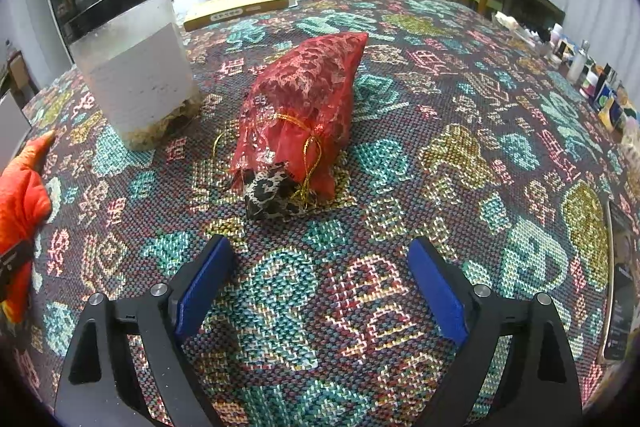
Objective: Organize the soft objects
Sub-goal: 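Move the right tool down to the red patterned pouch and grasp it, then lift the red pouch with the right tool while the left tool lifts the orange fish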
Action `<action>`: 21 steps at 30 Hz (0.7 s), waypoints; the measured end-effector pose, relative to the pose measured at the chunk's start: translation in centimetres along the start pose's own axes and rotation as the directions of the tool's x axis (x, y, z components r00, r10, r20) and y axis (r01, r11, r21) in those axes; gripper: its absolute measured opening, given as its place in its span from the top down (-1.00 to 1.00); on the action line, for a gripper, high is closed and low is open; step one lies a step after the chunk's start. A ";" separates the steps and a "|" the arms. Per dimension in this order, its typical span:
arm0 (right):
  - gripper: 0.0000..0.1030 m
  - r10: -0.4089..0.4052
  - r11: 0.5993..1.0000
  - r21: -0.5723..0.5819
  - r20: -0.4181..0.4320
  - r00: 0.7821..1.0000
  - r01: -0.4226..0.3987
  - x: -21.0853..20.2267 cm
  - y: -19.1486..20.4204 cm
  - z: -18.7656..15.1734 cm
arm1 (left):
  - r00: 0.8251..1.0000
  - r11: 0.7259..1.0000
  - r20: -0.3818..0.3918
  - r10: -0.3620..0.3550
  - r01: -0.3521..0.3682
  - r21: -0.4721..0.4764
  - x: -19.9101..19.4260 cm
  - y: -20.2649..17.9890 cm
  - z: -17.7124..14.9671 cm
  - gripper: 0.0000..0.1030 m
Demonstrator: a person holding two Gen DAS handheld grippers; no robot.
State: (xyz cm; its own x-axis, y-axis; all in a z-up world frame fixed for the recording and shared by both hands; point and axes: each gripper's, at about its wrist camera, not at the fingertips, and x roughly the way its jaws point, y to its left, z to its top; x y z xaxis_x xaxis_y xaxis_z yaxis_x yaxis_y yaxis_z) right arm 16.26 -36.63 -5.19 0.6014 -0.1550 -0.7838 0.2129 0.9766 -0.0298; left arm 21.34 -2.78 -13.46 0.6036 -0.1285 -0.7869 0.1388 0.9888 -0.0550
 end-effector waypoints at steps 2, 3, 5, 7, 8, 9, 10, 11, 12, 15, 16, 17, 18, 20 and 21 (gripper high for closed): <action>-0.80 0.002 1.000 0.000 0.001 1.000 -0.002 0.1 0.0 0.0 | 1.000 1.000 0.000 0.000 0.000 0.000 0.0 0.0 0.0 -1.00; -0.80 0.003 1.000 0.001 0.003 1.000 -0.003 0.1 0.0 -0.1 | 1.000 1.000 0.000 0.000 0.000 0.000 0.0 0.0 0.0 -1.00; -0.80 0.007 1.000 0.003 0.006 1.000 -0.007 0.0 0.0 -0.2 | 1.000 1.000 0.000 0.000 0.000 0.000 0.0 0.0 0.0 -1.00; -0.80 0.005 1.000 0.002 0.007 1.000 -0.005 0.0 0.0 -0.2 | 1.000 1.000 0.000 0.000 0.000 0.000 0.0 0.0 0.0 -1.00; -0.80 0.007 1.000 0.004 0.007 1.000 -0.007 0.0 -0.1 -0.2 | 1.000 1.000 0.000 0.000 0.000 0.000 0.0 0.0 0.0 -1.00; -0.80 0.010 1.000 0.006 0.007 1.000 -0.010 0.0 -0.1 -0.2 | 1.000 1.000 0.000 0.000 0.000 -0.001 0.0 0.0 0.0 -1.00; -0.80 0.013 1.000 0.006 0.007 1.000 -0.013 0.0 -0.1 -0.3 | 1.000 1.000 0.000 0.000 0.000 0.000 0.0 -0.1 0.0 -1.00; -0.80 0.018 1.000 0.008 0.008 1.000 -0.018 -0.1 -0.1 -0.3 | 1.000 1.000 0.000 0.000 0.000 0.000 0.0 0.0 0.0 -1.00; -0.80 0.022 1.000 0.009 0.009 1.000 -0.022 -0.2 -0.1 -0.4 | 1.000 1.000 -0.001 0.000 0.000 0.000 0.0 0.0 0.0 -1.00; -0.80 0.048 0.999 0.006 0.010 0.999 -0.048 -0.4 -0.3 -0.6 | 1.000 1.000 0.000 0.000 0.000 -0.001 0.0 -0.1 0.0 -1.00; -0.80 0.067 0.998 0.003 0.006 0.998 -0.067 -0.5 -0.5 -0.5 | 1.000 1.000 0.000 0.001 -0.001 -0.001 0.0 -0.1 0.0 -1.00; -0.80 0.094 0.996 -0.003 -0.030 0.995 -0.094 -0.6 -0.8 -0.2 | 1.000 1.000 -0.001 0.004 -0.004 0.003 0.0 -0.1 0.1 -1.00; -0.77 0.110 0.994 0.006 -0.063 0.992 -0.110 -0.7 -1.1 0.3 | 1.000 1.000 -0.007 0.003 -0.003 0.000 0.0 -0.1 0.1 -1.00; -0.77 0.135 0.989 0.077 -0.076 0.988 -0.129 -1.7 -1.9 1.9 | 0.998 1.000 -0.060 -0.008 0.009 0.015 0.1 0.0 0.6 -1.00; -0.77 0.141 0.986 0.097 -0.056 0.988 -0.135 -2.2 -2.0 2.7 | 0.994 0.999 -0.102 -0.027 0.029 0.020 0.0 0.3 0.9 -1.00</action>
State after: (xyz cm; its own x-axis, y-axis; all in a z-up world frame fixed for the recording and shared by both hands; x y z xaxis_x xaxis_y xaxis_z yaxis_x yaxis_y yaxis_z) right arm 16.60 -38.69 -1.71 0.5814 -0.0072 -0.8136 0.2032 0.9695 0.1367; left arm 22.06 -2.57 -12.89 0.5165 -0.1463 -0.8437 0.1719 0.9830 -0.0652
